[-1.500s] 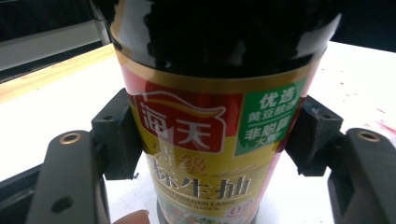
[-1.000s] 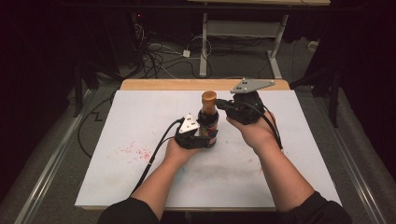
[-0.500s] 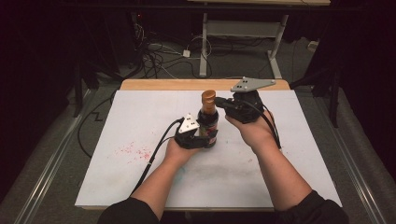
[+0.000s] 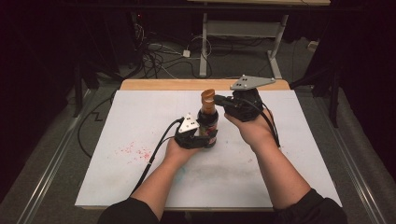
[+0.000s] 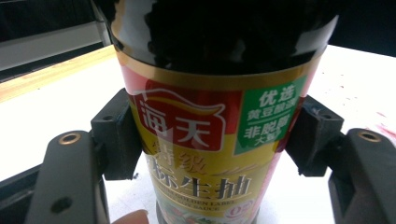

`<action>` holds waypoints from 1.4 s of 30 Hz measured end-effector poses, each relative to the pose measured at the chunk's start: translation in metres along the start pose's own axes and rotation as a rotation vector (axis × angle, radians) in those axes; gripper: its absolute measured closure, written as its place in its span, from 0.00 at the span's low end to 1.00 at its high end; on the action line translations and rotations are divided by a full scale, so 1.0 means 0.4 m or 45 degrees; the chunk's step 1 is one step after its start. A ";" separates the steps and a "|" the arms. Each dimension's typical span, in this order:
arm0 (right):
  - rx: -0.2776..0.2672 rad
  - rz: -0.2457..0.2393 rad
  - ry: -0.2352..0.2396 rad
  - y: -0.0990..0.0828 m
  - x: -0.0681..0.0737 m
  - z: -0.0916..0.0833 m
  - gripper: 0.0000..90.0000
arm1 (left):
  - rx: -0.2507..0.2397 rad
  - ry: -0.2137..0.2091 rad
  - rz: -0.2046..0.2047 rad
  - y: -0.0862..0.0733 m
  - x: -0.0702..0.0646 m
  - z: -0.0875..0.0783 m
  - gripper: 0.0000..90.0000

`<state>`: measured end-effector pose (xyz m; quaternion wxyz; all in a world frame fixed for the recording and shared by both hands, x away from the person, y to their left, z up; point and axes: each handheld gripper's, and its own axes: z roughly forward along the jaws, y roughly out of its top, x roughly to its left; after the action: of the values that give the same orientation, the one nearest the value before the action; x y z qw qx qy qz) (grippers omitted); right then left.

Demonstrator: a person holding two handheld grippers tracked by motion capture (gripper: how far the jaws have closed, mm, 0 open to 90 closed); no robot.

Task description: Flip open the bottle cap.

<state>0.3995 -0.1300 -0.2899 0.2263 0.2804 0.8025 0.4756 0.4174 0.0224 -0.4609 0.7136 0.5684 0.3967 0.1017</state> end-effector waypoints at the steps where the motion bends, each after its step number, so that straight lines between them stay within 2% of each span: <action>1: 0.003 0.000 -0.003 0.002 0.002 0.001 1.00 | 0.002 0.000 0.000 0.000 0.000 0.000 0.32; 23: -0.018 -0.016 0.002 0.027 0.002 0.006 1.00 | 0.003 0.006 -0.002 0.001 -0.001 0.000 0.32; 35: -0.029 -0.029 0.013 0.046 0.005 0.024 1.00 | 0.003 0.006 0.001 0.000 -0.001 -0.001 0.32; 42: -0.027 -0.028 0.023 0.057 0.007 0.048 1.00 | 0.000 0.008 -0.003 0.000 -0.002 -0.001 0.32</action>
<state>0.4149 -0.1069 -0.2785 0.2271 0.2650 0.8025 0.4840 0.4167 0.0221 -0.4605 0.7126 0.5676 0.3995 0.1025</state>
